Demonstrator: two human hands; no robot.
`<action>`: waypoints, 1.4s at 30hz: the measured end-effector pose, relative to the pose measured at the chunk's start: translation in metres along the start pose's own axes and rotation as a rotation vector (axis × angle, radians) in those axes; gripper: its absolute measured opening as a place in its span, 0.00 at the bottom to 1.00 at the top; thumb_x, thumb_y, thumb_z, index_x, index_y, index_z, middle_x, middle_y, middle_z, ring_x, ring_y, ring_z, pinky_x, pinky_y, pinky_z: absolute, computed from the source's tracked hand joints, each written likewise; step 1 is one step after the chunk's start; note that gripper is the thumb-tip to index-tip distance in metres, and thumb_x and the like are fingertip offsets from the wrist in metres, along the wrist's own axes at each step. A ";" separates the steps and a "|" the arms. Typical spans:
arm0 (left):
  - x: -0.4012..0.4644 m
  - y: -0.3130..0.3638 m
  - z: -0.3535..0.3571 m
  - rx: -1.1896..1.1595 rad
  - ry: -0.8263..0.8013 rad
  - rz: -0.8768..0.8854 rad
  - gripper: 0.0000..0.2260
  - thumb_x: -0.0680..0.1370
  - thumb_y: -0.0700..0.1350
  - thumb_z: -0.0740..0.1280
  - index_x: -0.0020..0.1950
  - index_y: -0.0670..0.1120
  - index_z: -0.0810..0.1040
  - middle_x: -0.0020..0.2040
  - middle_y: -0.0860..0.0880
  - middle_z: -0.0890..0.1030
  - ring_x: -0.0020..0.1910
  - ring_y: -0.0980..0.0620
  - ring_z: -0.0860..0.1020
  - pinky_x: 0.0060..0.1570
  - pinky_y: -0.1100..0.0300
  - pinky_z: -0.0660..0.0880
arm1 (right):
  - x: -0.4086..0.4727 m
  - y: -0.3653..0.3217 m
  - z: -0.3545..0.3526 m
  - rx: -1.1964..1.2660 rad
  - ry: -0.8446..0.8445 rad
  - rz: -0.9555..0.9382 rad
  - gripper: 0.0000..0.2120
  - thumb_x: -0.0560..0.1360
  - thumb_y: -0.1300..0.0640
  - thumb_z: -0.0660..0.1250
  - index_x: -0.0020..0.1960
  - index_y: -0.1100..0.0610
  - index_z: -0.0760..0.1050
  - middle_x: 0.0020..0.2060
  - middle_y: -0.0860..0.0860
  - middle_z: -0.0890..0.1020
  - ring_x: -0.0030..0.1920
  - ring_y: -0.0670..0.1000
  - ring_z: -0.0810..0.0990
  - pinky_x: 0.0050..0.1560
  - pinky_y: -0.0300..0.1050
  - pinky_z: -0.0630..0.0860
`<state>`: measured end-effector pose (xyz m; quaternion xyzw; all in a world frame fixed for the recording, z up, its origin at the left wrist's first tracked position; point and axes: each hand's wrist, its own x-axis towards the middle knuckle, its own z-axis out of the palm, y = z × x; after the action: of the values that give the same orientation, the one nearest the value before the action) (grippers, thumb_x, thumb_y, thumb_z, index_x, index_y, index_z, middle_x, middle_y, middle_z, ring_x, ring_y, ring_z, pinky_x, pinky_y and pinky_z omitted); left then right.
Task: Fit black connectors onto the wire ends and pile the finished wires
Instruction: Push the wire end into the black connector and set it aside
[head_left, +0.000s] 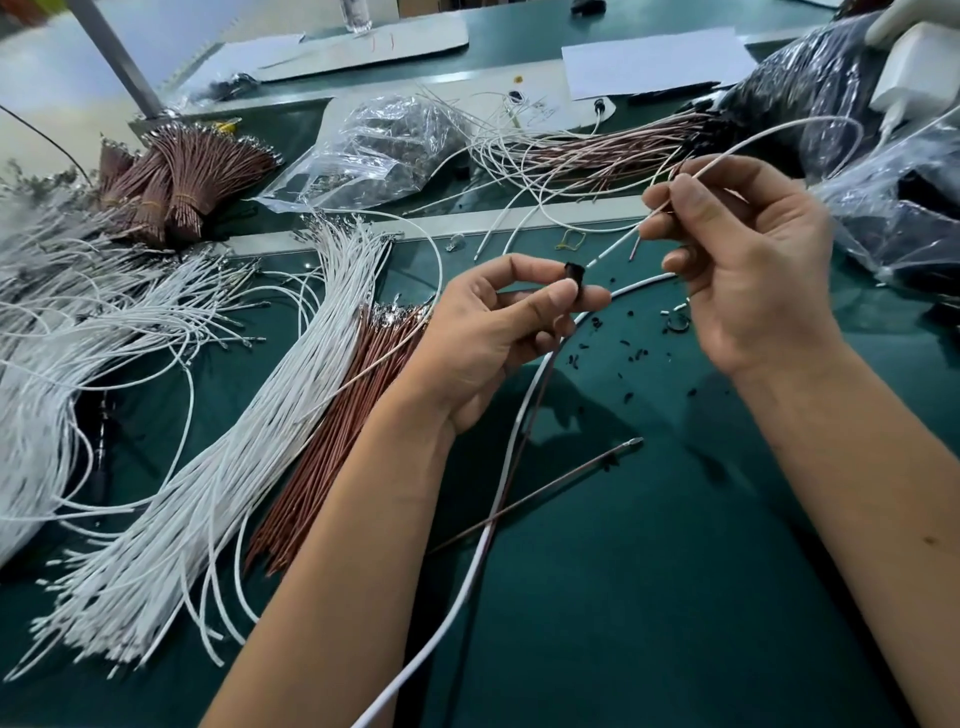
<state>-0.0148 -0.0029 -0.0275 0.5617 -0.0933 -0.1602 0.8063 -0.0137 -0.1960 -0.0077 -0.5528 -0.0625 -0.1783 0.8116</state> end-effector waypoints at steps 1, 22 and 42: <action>-0.001 0.000 0.000 -0.014 -0.015 -0.022 0.11 0.72 0.41 0.73 0.53 0.42 0.77 0.49 0.38 0.86 0.36 0.51 0.78 0.37 0.65 0.75 | 0.000 0.000 0.000 0.012 0.001 0.012 0.03 0.81 0.65 0.68 0.51 0.59 0.77 0.40 0.52 0.86 0.37 0.48 0.84 0.31 0.35 0.75; -0.005 0.004 0.002 0.002 0.034 -0.063 0.10 0.68 0.41 0.76 0.49 0.45 0.87 0.49 0.42 0.86 0.36 0.54 0.78 0.40 0.65 0.77 | -0.002 0.003 0.000 0.066 -0.003 0.095 0.03 0.80 0.66 0.68 0.49 0.59 0.77 0.41 0.55 0.86 0.38 0.49 0.84 0.37 0.36 0.78; -0.002 0.000 0.001 -0.004 0.049 -0.046 0.09 0.69 0.40 0.75 0.48 0.45 0.87 0.48 0.41 0.86 0.35 0.54 0.77 0.39 0.65 0.76 | -0.006 0.014 0.003 0.033 -0.109 0.112 0.03 0.79 0.66 0.69 0.49 0.59 0.77 0.42 0.55 0.86 0.38 0.49 0.85 0.36 0.37 0.79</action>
<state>-0.0167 -0.0030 -0.0269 0.5660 -0.0606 -0.1649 0.8055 -0.0139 -0.1874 -0.0203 -0.5510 -0.0786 -0.1011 0.8247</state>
